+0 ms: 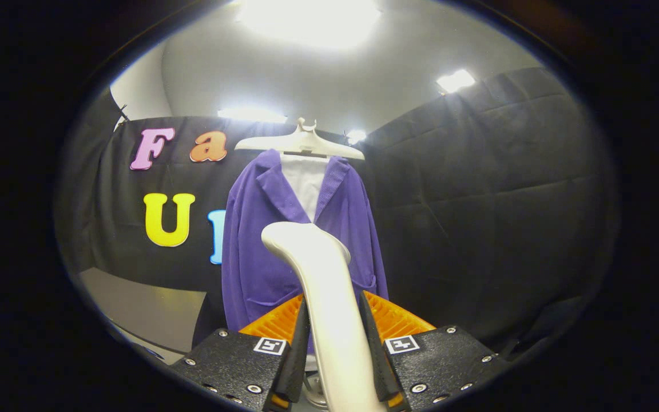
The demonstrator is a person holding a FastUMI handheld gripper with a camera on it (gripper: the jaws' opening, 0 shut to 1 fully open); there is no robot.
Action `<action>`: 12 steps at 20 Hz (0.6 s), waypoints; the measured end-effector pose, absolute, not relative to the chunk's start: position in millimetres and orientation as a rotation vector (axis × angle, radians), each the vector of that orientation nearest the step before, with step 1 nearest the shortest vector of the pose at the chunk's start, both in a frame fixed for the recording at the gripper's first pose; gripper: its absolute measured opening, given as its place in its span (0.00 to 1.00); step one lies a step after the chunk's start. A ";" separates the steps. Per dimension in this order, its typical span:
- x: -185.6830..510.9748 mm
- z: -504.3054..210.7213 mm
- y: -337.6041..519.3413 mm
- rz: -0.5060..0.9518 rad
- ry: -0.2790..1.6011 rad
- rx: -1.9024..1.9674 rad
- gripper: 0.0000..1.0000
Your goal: Iron the clothes twice with a garment steamer, once on the left side and once on the right side.
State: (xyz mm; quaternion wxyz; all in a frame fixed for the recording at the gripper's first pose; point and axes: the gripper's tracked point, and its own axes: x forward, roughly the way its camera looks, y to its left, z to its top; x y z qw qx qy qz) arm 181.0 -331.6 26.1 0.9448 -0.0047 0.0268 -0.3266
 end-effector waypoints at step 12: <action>234.0 116.3 -404.6 -0.787 -0.140 -0.079 0.49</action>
